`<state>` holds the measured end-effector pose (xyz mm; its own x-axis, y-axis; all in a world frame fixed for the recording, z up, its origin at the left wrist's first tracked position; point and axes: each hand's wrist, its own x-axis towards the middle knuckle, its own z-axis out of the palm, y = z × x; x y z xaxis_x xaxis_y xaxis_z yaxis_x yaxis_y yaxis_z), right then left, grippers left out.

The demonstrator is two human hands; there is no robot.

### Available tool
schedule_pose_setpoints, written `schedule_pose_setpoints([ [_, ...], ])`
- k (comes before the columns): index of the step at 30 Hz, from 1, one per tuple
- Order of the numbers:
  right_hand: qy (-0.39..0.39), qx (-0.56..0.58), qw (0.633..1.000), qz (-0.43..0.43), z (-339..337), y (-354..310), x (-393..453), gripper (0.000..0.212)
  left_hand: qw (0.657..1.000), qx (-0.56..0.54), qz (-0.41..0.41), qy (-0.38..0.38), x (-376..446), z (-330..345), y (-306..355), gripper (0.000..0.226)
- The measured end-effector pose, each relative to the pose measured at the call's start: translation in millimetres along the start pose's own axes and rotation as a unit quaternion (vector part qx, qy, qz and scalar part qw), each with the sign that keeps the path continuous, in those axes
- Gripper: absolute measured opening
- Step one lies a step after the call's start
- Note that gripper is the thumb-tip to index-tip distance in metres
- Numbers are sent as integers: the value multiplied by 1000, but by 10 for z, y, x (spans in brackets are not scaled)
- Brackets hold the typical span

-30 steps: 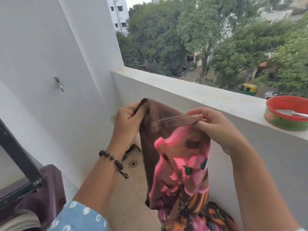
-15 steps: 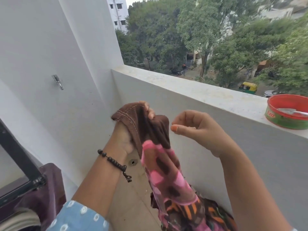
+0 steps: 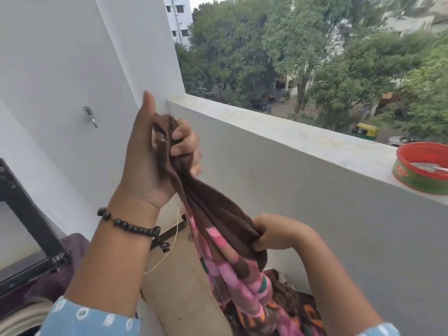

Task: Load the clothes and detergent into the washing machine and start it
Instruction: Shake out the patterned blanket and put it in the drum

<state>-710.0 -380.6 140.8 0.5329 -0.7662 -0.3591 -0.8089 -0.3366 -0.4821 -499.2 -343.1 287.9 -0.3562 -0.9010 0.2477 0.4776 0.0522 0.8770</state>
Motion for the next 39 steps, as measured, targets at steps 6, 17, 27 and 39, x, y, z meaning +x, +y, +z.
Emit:
schedule_pose_setpoints([
  [6,11,90,995,50,168,317,119,14,971,148,139,128,-201,-137,430,45],
  [17,219,443,846,-201,-541,-349,-364,24,840,535,-68,51,-205,-78,-965,51],
  [27,32,271,949,-156,-531,-230,-473,19,965,131,48,222,-140,-52,-641,31],
  [39,202,-52,971,113,-565,-123,-322,13,944,153,159,244,-158,0,-448,20],
])
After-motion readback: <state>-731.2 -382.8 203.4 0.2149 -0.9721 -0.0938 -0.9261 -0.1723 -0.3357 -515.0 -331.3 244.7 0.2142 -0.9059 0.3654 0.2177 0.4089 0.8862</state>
